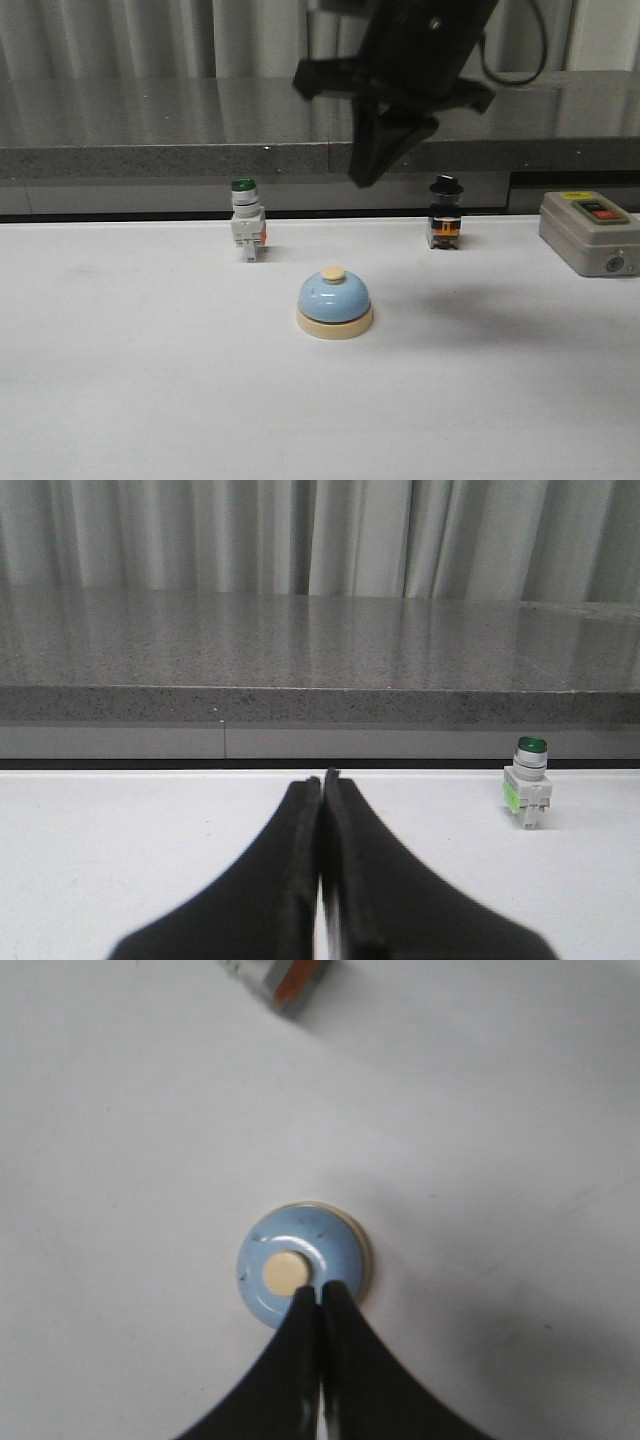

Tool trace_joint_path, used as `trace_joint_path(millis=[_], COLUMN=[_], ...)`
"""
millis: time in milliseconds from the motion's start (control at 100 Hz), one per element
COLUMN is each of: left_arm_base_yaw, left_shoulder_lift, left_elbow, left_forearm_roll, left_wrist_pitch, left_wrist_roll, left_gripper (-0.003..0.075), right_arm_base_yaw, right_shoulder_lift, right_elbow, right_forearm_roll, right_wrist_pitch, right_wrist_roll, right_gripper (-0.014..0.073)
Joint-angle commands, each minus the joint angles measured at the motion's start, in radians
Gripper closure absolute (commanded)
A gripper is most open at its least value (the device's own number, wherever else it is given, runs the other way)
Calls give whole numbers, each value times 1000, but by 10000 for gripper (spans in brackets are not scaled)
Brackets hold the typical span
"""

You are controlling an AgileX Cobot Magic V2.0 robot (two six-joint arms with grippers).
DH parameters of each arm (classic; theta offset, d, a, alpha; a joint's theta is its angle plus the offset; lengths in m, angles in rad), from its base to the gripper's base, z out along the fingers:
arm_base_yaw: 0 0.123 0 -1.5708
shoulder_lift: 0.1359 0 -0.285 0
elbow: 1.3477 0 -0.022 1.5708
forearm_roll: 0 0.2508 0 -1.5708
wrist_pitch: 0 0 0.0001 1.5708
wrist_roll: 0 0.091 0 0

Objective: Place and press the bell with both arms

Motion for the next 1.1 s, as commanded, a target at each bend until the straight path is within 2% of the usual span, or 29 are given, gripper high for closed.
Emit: trace_joint_path(millis=[0, 130, 420, 600, 850, 1090], left_arm_base_yaw=[1, 1, 1, 1, 1, 1], left_shoulder_lift=[-29, -29, -29, -29, -29, -29], left_elbow=[40, 40, 40, 40, 40, 40], left_forearm_roll=[1, 1, 1, 1, 1, 1], left_wrist_pitch=[-85, -85, -85, -85, -85, -85], left_wrist_roll=[-9, -9, -9, -9, -9, -9], left_gripper=[740, 740, 740, 740, 740, 740], right_arm_base_yaw=[-53, -130, -283, -339, -343, -343], right_shoulder_lift=[-138, -305, -712, -957, -1193, -1244], right_elbow=[13, 127, 492, 672, 769, 770], right_forearm_roll=[-13, -13, -14, -14, -14, -14], right_wrist_pitch=[-49, -114, -294, -334, -282, -255], right_wrist_roll=[6, 6, 6, 6, 6, 6], right_gripper=[654, 654, 654, 654, 654, 654])
